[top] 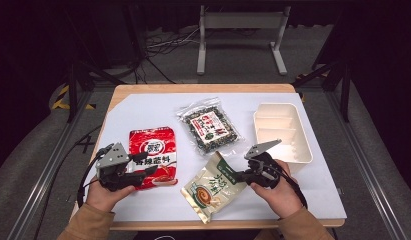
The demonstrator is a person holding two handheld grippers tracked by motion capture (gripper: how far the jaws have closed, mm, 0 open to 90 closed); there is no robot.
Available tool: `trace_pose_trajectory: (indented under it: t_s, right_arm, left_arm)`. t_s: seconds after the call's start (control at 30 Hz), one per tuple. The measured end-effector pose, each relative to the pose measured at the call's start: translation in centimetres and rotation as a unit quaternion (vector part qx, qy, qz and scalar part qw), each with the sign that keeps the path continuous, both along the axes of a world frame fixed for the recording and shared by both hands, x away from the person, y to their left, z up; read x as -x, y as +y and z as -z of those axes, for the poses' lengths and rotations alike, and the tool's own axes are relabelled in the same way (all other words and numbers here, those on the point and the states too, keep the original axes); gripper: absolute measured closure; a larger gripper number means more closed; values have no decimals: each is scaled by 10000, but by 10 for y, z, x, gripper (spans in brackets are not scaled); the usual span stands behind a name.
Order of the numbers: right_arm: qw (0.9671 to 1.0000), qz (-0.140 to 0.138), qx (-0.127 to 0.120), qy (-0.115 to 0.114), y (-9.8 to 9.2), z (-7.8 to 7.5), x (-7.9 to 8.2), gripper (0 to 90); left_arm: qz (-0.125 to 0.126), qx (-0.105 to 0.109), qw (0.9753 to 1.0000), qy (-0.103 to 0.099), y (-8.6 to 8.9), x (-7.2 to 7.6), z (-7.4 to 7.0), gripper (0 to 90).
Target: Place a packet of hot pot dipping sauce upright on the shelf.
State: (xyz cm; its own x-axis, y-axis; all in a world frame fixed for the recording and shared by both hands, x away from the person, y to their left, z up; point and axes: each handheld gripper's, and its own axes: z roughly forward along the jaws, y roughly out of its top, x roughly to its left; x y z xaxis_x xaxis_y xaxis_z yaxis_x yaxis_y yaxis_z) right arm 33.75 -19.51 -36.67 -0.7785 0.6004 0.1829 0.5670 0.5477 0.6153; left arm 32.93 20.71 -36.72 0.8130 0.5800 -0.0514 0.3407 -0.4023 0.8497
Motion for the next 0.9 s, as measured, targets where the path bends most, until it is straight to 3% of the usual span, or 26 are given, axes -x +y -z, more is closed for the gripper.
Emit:
trace_pose_trajectory:
  t_s: [0.13,0.23,0.4,0.7,0.9]
  right_arm:
    - [9999,-67,-28,-87,4,-8,3,899]
    - [9997,-136,-30,-193,7,-17,7,899]
    - [9990,-233,51,-364,12,-32,11,899]
    - [9970,-435,96,-630,22,-53,17,900]
    - [9957,-532,141,-748,24,-65,18,900]
  left_arm:
    - [146,109,9996,227,-1,-1,-1,503]
    - [112,116,9997,177,-1,-2,-1,479]
    - [-26,115,9998,-142,-2,-2,0,357]
    - [87,-16,9999,-138,-9,-2,1,415]
    - [50,19,9999,-105,-6,-3,1,418]
